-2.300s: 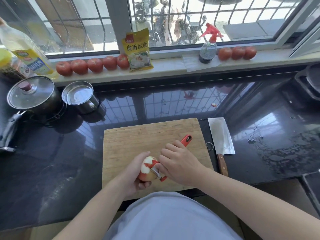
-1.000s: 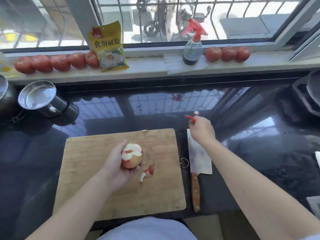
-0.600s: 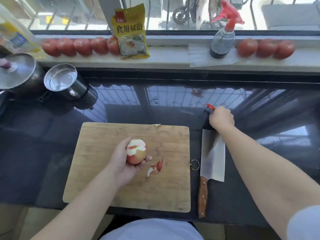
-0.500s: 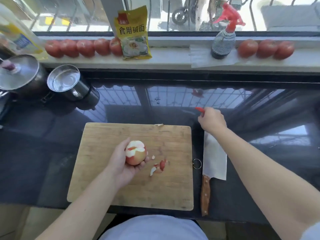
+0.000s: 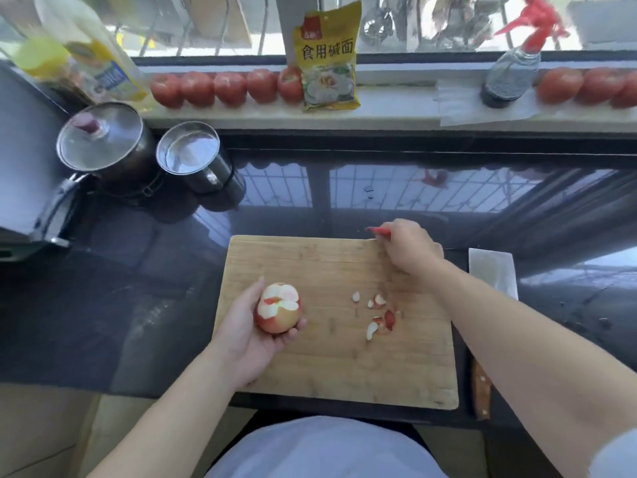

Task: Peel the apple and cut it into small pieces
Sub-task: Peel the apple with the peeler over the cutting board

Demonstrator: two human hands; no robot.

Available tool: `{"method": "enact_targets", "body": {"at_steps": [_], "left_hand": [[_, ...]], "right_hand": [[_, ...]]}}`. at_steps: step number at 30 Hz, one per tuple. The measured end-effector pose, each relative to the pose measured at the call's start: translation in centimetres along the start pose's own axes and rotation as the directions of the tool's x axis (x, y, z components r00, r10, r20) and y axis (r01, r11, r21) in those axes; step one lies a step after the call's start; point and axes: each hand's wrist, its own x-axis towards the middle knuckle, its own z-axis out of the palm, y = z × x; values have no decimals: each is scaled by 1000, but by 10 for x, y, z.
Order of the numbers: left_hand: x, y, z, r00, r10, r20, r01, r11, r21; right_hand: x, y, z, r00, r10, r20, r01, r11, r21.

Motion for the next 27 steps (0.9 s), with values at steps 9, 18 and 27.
{"method": "enact_targets", "body": {"at_steps": [9,18,27], "left_hand": [[-9,2,-33,972,63,225,-92,988,122],[-1,-17,-28,950,76,303,-183,921,344],[2,-25,-27,934,201,297,-326,821,469]], "right_hand": [[-123,-10,23,946,-308,105,325,907,-269],[-172,-86,-6,727,-648,-228,511,732,-450],[-169,-93,4,762,-593,-260,406,750,-522]]}}
